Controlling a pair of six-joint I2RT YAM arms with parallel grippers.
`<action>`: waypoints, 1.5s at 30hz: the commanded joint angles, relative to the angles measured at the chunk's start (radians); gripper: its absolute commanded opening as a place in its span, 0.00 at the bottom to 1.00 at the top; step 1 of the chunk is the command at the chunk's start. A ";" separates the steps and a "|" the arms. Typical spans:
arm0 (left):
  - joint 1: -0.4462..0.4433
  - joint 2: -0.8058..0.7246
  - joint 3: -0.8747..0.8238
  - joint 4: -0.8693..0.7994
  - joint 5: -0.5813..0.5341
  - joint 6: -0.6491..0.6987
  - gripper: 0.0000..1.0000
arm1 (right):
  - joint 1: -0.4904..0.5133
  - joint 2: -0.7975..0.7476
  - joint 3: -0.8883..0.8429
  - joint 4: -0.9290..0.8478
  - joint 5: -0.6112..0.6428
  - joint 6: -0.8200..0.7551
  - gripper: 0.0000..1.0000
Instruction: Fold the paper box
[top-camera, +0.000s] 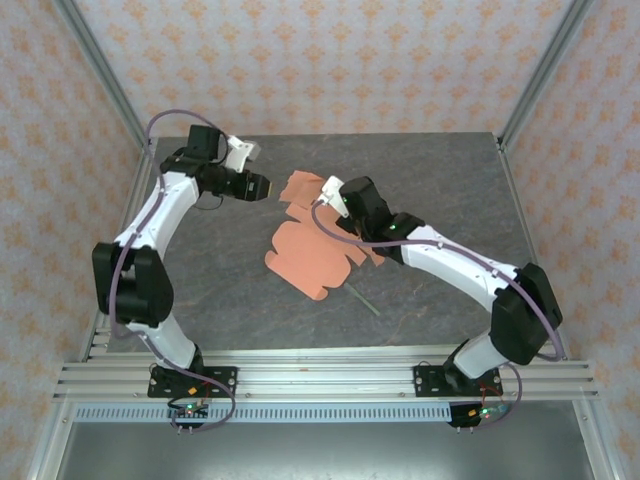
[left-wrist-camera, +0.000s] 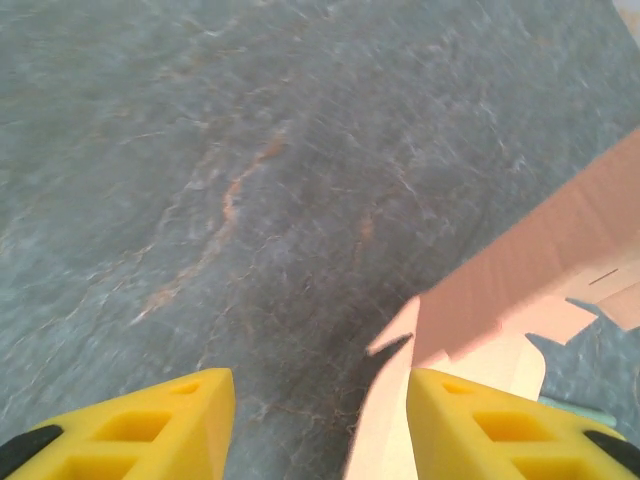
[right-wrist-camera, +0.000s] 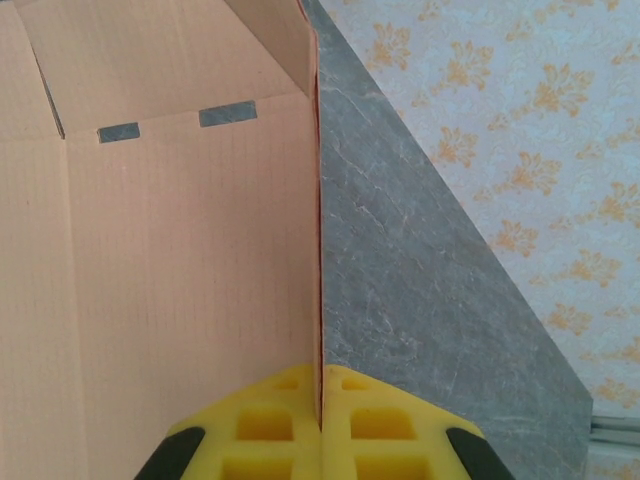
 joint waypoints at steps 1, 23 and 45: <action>-0.013 -0.146 -0.148 0.210 -0.141 -0.218 0.49 | -0.027 0.036 0.045 -0.038 -0.028 0.034 0.00; -0.394 0.054 -0.441 0.821 -0.254 -0.829 0.33 | -0.136 0.168 0.115 -0.073 -0.149 0.144 0.00; -0.429 0.353 -0.326 0.870 -0.258 -0.896 0.14 | -0.144 0.236 0.178 -0.104 -0.158 0.169 0.00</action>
